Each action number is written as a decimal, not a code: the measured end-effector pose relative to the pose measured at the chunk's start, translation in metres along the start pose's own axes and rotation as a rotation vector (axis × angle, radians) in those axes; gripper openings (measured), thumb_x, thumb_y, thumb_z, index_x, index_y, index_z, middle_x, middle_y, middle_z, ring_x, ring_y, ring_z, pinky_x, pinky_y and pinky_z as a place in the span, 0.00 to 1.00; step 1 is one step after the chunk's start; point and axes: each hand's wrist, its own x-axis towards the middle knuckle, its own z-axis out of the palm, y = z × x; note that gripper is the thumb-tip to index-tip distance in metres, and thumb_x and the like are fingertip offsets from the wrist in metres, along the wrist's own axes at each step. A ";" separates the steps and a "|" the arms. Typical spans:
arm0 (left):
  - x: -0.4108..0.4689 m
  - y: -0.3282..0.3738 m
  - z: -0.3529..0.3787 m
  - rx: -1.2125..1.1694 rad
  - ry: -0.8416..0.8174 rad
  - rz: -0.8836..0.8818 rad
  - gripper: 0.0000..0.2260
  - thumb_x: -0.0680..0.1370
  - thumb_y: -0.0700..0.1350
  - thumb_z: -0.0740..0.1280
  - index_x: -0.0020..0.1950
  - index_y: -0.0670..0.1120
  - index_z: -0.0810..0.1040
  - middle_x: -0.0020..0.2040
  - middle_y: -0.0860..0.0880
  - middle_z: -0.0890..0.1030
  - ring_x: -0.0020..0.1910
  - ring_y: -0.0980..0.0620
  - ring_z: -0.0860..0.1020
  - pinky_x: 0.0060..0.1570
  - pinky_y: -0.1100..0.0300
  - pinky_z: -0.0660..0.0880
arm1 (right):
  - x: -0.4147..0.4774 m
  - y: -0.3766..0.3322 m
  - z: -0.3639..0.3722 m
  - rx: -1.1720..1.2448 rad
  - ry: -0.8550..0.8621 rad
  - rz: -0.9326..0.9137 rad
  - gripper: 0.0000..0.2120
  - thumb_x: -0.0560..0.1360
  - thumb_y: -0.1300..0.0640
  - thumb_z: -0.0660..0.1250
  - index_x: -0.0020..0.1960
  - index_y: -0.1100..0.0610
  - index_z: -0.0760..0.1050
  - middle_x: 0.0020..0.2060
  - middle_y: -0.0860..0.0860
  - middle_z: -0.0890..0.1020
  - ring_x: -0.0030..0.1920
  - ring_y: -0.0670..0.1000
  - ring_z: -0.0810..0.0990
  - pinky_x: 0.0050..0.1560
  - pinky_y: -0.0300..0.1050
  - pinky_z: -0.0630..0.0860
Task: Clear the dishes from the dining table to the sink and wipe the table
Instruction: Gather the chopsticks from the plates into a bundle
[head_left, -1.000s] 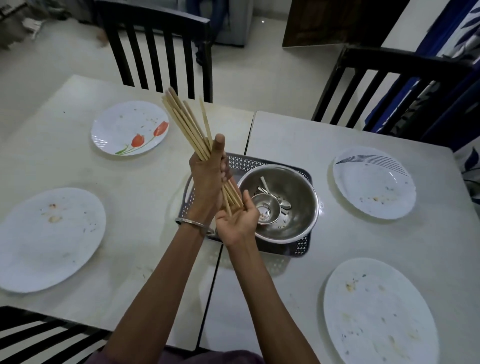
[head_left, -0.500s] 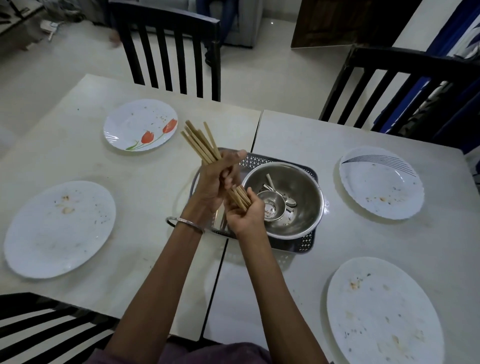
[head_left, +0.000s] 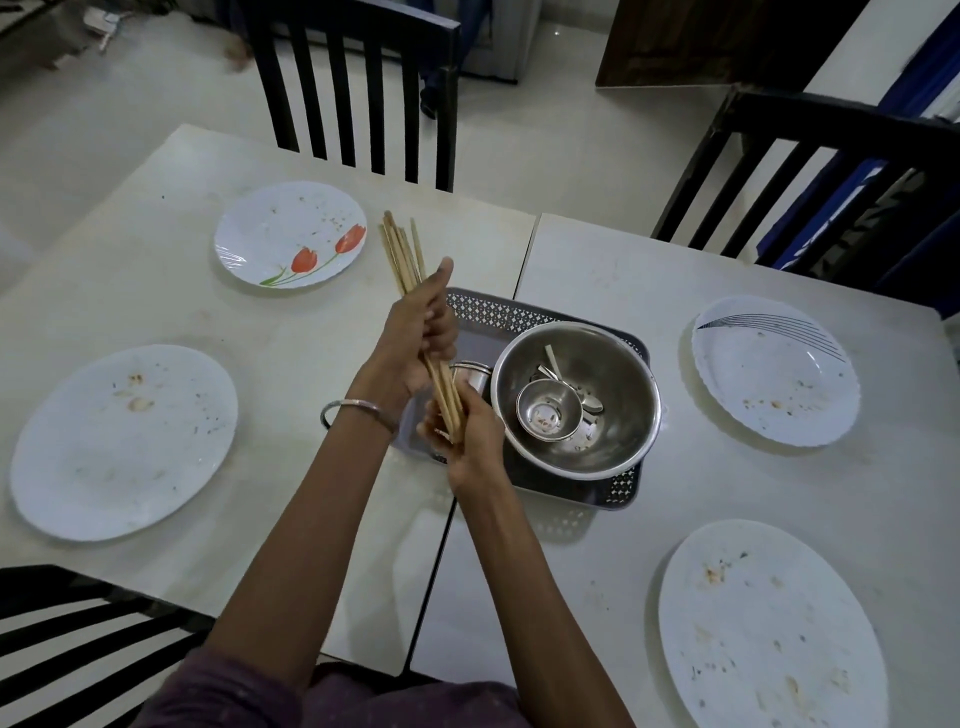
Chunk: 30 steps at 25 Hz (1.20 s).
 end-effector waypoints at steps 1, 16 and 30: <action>0.009 -0.001 -0.003 0.049 0.096 -0.051 0.26 0.71 0.64 0.69 0.25 0.52 0.60 0.20 0.54 0.60 0.19 0.56 0.56 0.19 0.65 0.57 | 0.000 0.004 -0.001 -0.142 0.004 -0.060 0.18 0.80 0.50 0.65 0.53 0.66 0.80 0.38 0.57 0.83 0.35 0.50 0.81 0.35 0.42 0.79; 0.100 -0.072 -0.036 0.557 0.285 -0.435 0.10 0.79 0.49 0.65 0.45 0.43 0.74 0.38 0.46 0.73 0.30 0.51 0.71 0.29 0.64 0.67 | 0.011 -0.005 -0.023 -0.626 0.171 -0.545 0.08 0.81 0.56 0.62 0.50 0.55 0.80 0.44 0.49 0.84 0.43 0.44 0.83 0.56 0.56 0.81; 0.090 -0.066 -0.023 1.451 0.382 -0.022 0.10 0.74 0.36 0.64 0.52 0.34 0.80 0.54 0.33 0.80 0.56 0.34 0.78 0.53 0.48 0.76 | 0.003 -0.020 -0.037 -0.567 0.161 -0.588 0.05 0.80 0.58 0.65 0.48 0.56 0.79 0.38 0.47 0.82 0.45 0.52 0.85 0.48 0.43 0.83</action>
